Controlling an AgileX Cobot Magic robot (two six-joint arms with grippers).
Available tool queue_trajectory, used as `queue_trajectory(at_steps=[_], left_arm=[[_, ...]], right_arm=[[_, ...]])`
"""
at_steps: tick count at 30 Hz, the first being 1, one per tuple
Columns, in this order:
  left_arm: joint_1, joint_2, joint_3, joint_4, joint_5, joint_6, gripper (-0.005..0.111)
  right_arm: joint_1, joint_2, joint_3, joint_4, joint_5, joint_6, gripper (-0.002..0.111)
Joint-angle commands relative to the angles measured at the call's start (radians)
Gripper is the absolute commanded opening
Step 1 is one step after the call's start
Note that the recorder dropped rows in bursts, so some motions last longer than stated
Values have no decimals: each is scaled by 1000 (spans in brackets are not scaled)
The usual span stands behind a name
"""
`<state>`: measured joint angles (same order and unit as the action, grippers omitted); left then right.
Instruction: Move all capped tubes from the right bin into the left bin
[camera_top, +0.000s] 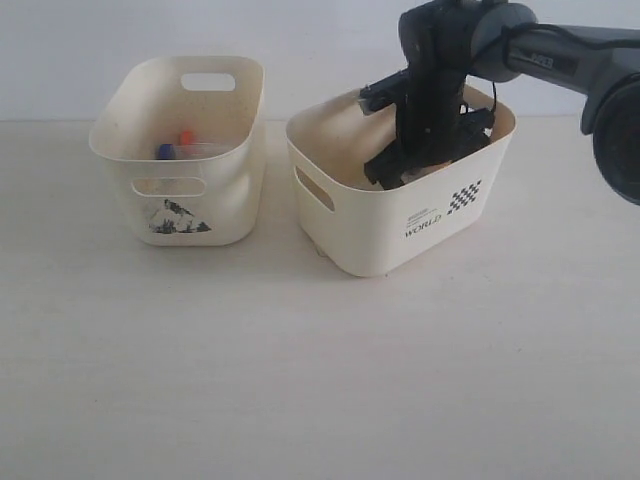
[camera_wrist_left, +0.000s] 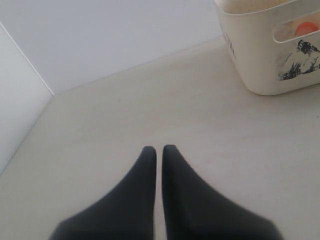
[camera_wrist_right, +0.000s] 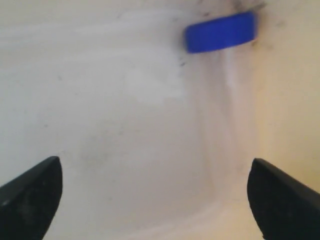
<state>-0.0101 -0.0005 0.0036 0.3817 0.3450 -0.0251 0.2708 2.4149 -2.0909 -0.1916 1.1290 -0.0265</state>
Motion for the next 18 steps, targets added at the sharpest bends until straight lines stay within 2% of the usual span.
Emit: queue_trajectory(at_steps=[1,10,18], left_arm=[[0,0,-4,1,-4,-10,4],[0,0,-4,1,-4,-10,4],[0,0,-4,1,-4,-10,4]], right_arm=[[8,-32,-5,-81,-36,1,93],[6,-18,1,-27,-48,1,93],[6,60,-2,-146,-57,46,93]])
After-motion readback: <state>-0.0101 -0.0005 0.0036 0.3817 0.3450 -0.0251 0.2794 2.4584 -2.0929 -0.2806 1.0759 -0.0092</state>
